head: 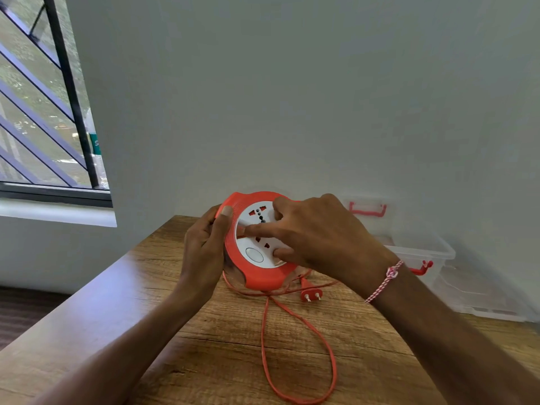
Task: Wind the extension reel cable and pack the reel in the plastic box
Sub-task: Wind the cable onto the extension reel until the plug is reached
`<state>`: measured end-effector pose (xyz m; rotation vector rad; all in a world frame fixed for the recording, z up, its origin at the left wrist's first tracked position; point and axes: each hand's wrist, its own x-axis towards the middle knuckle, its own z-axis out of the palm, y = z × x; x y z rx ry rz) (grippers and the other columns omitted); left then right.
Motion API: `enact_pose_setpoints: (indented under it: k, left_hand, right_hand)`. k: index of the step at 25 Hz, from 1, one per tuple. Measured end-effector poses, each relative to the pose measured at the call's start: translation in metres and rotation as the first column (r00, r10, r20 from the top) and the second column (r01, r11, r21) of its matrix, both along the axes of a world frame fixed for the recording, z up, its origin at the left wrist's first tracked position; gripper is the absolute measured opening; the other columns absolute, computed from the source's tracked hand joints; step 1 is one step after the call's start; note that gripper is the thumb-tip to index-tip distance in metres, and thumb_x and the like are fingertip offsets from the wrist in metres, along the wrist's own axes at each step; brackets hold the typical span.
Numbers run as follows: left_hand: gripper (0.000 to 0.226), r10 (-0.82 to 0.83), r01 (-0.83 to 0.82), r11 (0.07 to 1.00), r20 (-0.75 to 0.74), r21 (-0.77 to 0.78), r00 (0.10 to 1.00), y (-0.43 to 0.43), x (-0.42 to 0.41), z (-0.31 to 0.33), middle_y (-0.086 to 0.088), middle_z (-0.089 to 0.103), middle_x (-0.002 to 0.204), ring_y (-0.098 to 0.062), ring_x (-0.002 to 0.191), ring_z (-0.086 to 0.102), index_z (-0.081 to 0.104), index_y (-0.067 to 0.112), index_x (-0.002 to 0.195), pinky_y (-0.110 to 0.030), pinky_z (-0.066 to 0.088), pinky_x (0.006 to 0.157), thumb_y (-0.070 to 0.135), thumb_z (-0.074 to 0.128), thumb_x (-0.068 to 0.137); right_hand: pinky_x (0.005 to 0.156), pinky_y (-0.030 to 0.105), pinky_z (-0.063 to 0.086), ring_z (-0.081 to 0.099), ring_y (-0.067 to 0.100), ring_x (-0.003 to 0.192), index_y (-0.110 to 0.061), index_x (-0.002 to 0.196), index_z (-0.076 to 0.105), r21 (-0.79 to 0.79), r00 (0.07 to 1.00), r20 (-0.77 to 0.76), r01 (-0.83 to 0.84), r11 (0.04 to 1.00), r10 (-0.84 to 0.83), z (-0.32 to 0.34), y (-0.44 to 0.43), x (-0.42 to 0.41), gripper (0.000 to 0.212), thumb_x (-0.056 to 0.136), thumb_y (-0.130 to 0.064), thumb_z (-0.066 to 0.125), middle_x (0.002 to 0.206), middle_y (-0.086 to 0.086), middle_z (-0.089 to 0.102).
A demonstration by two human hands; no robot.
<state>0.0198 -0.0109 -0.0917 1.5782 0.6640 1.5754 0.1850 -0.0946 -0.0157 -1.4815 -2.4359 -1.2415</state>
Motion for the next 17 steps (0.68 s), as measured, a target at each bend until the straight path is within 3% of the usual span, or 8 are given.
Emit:
enact_pose_setpoints:
  k: [2,4,7,8,10,12,14,17]
  left_hand:
    - [0.035,0.004,-0.004,1.000,0.002,0.015,1.000,-0.001,0.000,0.000,0.008,0.079,0.096,-0.015,0.083,0.078,0.067,0.028,0.120,-0.021,0.061,0.063,0.043,0.046,0.096]
    - [0.033,0.011,-0.011,1.000,0.011,0.028,1.000,-0.003,0.001,0.000,0.008,0.078,0.093,-0.012,0.081,0.076,0.068,0.029,0.117,-0.023,0.060,0.064,0.043,0.046,0.097]
    - [0.029,0.030,-0.030,0.998,0.002,0.054,1.000,-0.006,0.002,0.000,0.015,0.078,0.092,-0.009,0.080,0.076,0.066,0.033,0.113,-0.023,0.061,0.063,0.043,0.044,0.097]
    - [0.028,0.034,-0.034,0.998,-0.006,0.062,0.999,-0.006,0.002,0.000,0.017,0.078,0.092,-0.010,0.080,0.077,0.065,0.034,0.114,-0.023,0.062,0.062,0.044,0.044,0.097]
    - [0.028,0.050,-0.050,0.997,-0.008,0.062,0.999,-0.005,0.001,-0.001,0.016,0.078,0.092,-0.012,0.080,0.078,0.064,0.035,0.114,-0.025,0.063,0.062,0.045,0.045,0.097]
    - [0.027,0.072,-0.071,0.996,-0.005,0.051,0.997,-0.002,0.000,0.000,0.015,0.078,0.088,-0.012,0.077,0.077,0.065,0.037,0.110,-0.026,0.063,0.061,0.047,0.045,0.097]
    - [0.025,0.088,-0.088,0.995,0.000,0.038,0.996,0.001,0.000,0.000,0.016,0.077,0.085,-0.009,0.074,0.076,0.065,0.037,0.106,-0.022,0.062,0.059,0.047,0.044,0.096]
    - [0.025,0.092,-0.092,0.995,0.003,0.023,0.996,0.002,-0.001,0.000,0.015,0.076,0.082,-0.008,0.071,0.075,0.065,0.036,0.104,-0.019,0.060,0.058,0.047,0.044,0.097]
  right_hand:
    - [0.054,0.024,0.032,0.068,0.020,0.066,-0.039,0.135,0.059,0.080,0.992,-0.109,-0.052,0.995,0.061,-0.008,0.004,0.003,0.065,0.076,-0.061,0.077,0.093,0.004,0.073]
    - [0.055,0.025,0.035,0.067,0.021,0.064,-0.032,0.126,0.066,0.150,0.954,-0.293,-0.026,0.988,0.069,-0.015,0.007,-0.002,0.061,0.078,-0.071,0.066,0.083,0.001,0.073]
    - [0.060,0.032,0.054,0.065,0.020,0.073,-0.024,0.112,0.059,0.083,0.686,-0.728,0.110,0.990,-0.015,-0.027,0.006,-0.020,0.063,0.078,-0.076,0.057,0.087,-0.003,0.069]
    - [0.063,0.035,0.058,0.065,0.019,0.077,-0.023,0.111,0.057,0.037,0.587,-0.808,0.127,0.991,-0.045,-0.029,0.007,-0.023,0.062,0.078,-0.075,0.059,0.092,-0.004,0.069]
    - [0.070,0.035,0.060,0.067,0.015,0.083,-0.024,0.112,0.058,-0.044,0.493,-0.866,0.097,0.994,-0.086,-0.025,0.010,-0.020,0.057,0.079,-0.070,0.066,0.097,-0.005,0.070]
    - [0.073,0.033,0.060,0.068,0.011,0.079,-0.028,0.113,0.059,-0.048,0.563,-0.824,0.039,0.998,-0.061,-0.011,0.007,-0.010,0.046,0.083,-0.063,0.068,0.089,-0.009,0.071]
    - [0.072,0.032,0.056,0.067,0.013,0.078,-0.034,0.121,0.056,-0.039,0.770,-0.637,0.005,0.999,-0.029,0.008,-0.001,0.003,0.042,0.087,-0.057,0.066,0.090,-0.013,0.067]
    - [0.066,0.028,0.050,0.063,0.014,0.084,-0.046,0.138,0.044,-0.136,0.943,-0.326,0.020,0.991,-0.064,0.024,-0.008,0.013,0.049,0.093,-0.052,0.062,0.120,-0.009,0.056]
